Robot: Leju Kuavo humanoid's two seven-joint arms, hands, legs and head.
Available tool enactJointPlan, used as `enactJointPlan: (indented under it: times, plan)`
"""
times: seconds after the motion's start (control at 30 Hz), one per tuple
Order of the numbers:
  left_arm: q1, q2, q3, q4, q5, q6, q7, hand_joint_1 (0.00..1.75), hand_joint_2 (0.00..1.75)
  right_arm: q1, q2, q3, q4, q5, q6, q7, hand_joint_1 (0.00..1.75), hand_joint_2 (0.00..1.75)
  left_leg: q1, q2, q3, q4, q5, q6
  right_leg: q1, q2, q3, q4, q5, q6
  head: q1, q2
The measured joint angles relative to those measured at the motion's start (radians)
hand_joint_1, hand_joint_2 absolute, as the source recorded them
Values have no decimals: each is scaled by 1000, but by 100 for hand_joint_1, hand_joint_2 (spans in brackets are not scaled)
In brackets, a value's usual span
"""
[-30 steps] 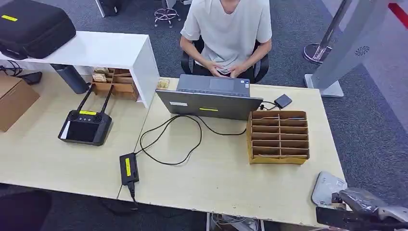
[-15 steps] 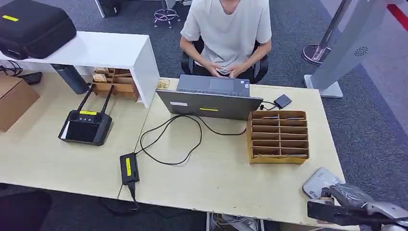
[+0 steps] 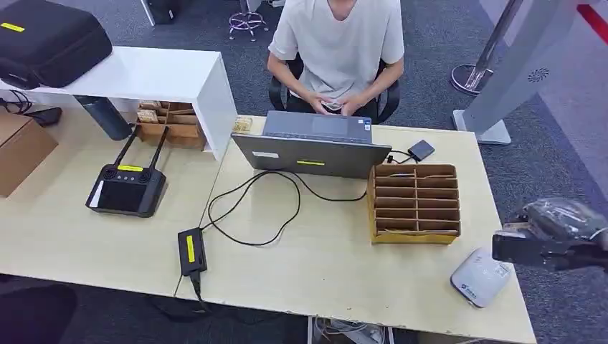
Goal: Pass the card to the sensor for recognition and then transmit it.
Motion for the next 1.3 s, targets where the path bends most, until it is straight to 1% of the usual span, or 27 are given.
enactJointPlan:
  times: [0.07, 0.1, 0.13, 0.17, 0.2, 0.27, 0.4, 0.43, 0.53, 0.57, 0.63, 0.77, 0.83, 0.97, 1.03, 1.17, 1.3]
  plan:
    - [-1, 0, 0, 0, 4, 0, -1, 0, 175, -89, -6, 18, -8, -7, 17, 2, 175, 175, 0, -1, 0, 0, 0, 0, 0, -1, 0, 0, 0, 0, 1, 0]
    - [0, 0, 0, 0, 4, -1, -2, 0, 175, -129, -6, 32, -10, -6, 11, 4, 175, 175, 0, -1, 0, 0, 0, 0, 0, -1, 0, 0, 0, 0, 0, 0]
    - [0, 0, 0, 0, 4, -1, -2, 0, 175, -164, -6, 47, -11, 6, -15, 9, 175, 175, 0, -1, -1, 0, 0, 0, 0, -2, 0, 0, 0, 0, 0, 0]
    - [0, -1, 0, 0, 3, -1, -2, 0, 175, -186, -5, 60, -10, 28, -66, 9, 175, 175, 0, -2, -1, 0, 0, 0, 0, -2, 0, 0, 0, 0, 1, 0]
    - [1, -1, 0, 0, 3, -2, -4, 0, 175, -198, -2, 68, -10, 56, -133, 8, 175, 175, 1, -2, -1, 0, 0, 0, 1, -2, 1, 0, 0, 0, 0, 0]
    - [5, -1, 0, 0, 2, -17, -15, 0, 175, -202, 13, 84, -5, 115, -240, -10, 175, 175, 2, -2, -2, 0, 0, 0, 2, -2, 1, 0, 0, 0, 0, 0]
    - [-4, -5, -9, 0, -14, -17, -18, 0, 175, -157, 141, 91, 28, 315, -450, -8, 175, 175, 3, 0, -1, 0, 0, 0, 3, -1, 1, 0, 0, 0, 0, 0]
    - [-6, -5, -11, 0, -19, -17, -18, 0, 175, -143, 181, 90, 39, 360, -485, -10, 175, 175, 3, 0, 0, 0, 0, -1, 3, -1, 1, 0, 0, 0, 1, 0]
    - [-5, -4, -22, 0, -36, -18, -21, 0, 175, -84, 290, 69, 82, 504, -633, -23, 175, 175, 4, -2, 0, 0, 1, -2, 4, -2, 1, 0, 0, -1, 1, 0]
    - [-3, -3, -28, 0, -41, -21, -23, 0, 175, -69, 326, 60, 98, 533, -663, -30, 175, 175, 4, -2, 0, 0, 1, -2, 4, -2, 1, 0, 0, -1, 0, 0]
    - [-2, 0, -37, 0, -43, -23, -26, 0, 175, -48, 383, 44, 130, 569, -690, -35, 175, 175, 4, -2, 0, 0, 1, -2, 4, -2, 1, 0, 0, -1, 0, 0]
    - [-3, 5, -47, 0, -53, -3, -44, 0, 175, -30, 482, 24, 176, 621, -700, -39, 175, 175, 4, -2, -1, 0, 1, -2, 4, -2, 0, 1, 0, -1, 0, 0]
    - [-4, 6, -55, 0, -58, 13, -54, 0, 175, -27, 523, 22, 194, 643, -701, -36, 175, 175, 4, -2, -1, 0, 1, -2, 4, -2, 0, 1, 0, -1, 0, 0]
    - [-7, 6, -63, 0, -68, 23, -57, 0, 175, -25, 594, 20, 225, 686, -718, -27, 175, 175, 4, -1, -1, 0, 1, -2, 4, -2, 1, 1, 0, -1, 1, 0]
    - [-8, 6, -65, 0, -70, 23, -57, 0, 175, -24, 621, 20, 238, 696, -726, -24, 175, 175, 4, -1, -1, 0, 1, -2, 4, -1, 0, 0, 0, -1, 1, 0]
    - [-8, 6, -67, 0, -72, 24, -57, 0, 175, -24, 655, 19, 256, 707, -736, -19, 175, 175, 4, -2, -1, 0, 1, -2, 3, -2, 1, 0, 0, -1, 1, 0]
    - [-9, 7, -68, 0, -79, 20, -55, 0, 175, -24, 690, 7, 277, 769, -794, -3, 175, 175, 4, -1, -1, 0, 1, -2, 3, -1, 1, 0, 0, -1, 0, 0]
